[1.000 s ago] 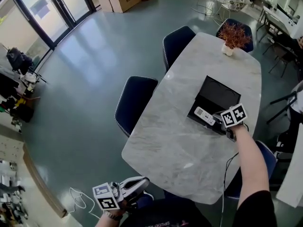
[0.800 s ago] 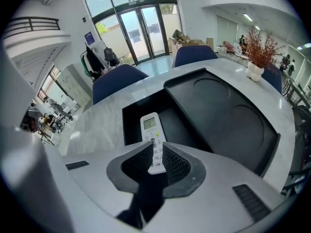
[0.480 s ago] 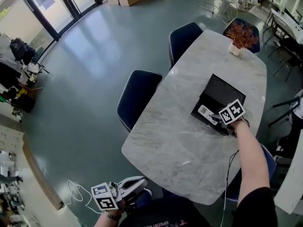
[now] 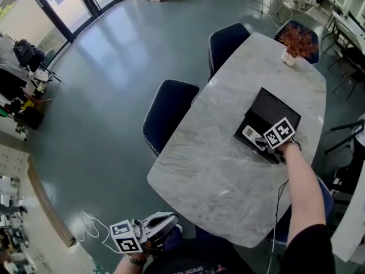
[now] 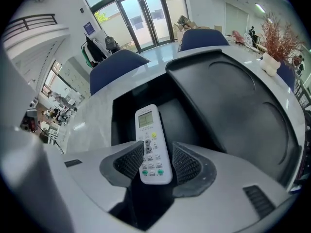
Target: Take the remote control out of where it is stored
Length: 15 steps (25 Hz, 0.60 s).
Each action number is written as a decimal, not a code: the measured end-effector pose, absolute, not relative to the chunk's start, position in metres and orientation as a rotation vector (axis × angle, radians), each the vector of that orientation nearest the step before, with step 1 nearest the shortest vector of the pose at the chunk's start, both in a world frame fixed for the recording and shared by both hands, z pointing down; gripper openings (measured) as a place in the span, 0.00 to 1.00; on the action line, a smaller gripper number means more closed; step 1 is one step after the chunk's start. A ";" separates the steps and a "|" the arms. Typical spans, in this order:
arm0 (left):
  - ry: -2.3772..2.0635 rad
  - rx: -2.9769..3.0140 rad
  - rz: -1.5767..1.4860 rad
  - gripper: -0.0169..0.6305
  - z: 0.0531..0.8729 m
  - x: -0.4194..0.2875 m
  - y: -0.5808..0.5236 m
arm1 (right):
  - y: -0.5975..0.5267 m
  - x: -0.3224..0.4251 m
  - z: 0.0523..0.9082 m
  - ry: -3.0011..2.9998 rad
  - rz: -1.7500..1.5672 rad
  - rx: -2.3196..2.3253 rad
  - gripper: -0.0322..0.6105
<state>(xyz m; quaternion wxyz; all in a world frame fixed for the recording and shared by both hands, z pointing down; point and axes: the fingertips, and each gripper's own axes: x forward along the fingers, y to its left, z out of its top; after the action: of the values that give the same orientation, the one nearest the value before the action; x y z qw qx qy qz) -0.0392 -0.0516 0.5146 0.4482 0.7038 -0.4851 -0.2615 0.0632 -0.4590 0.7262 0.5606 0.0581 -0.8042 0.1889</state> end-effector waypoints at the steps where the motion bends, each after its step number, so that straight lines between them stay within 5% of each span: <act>1: -1.200 1.739 -0.647 0.04 0.515 -0.039 -0.052 | -0.459 0.063 0.727 -1.892 0.448 0.130 0.32; 15: -1.195 1.720 -0.655 0.04 0.518 -0.042 -0.057 | -0.439 0.051 0.731 -1.835 0.397 -0.030 0.32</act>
<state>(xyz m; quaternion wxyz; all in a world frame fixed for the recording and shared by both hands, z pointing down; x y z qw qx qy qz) -0.0415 -0.0574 0.5185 0.4562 0.6975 -0.4845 -0.2658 0.0505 -0.4388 0.7311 0.5908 -0.0127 -0.7885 0.1704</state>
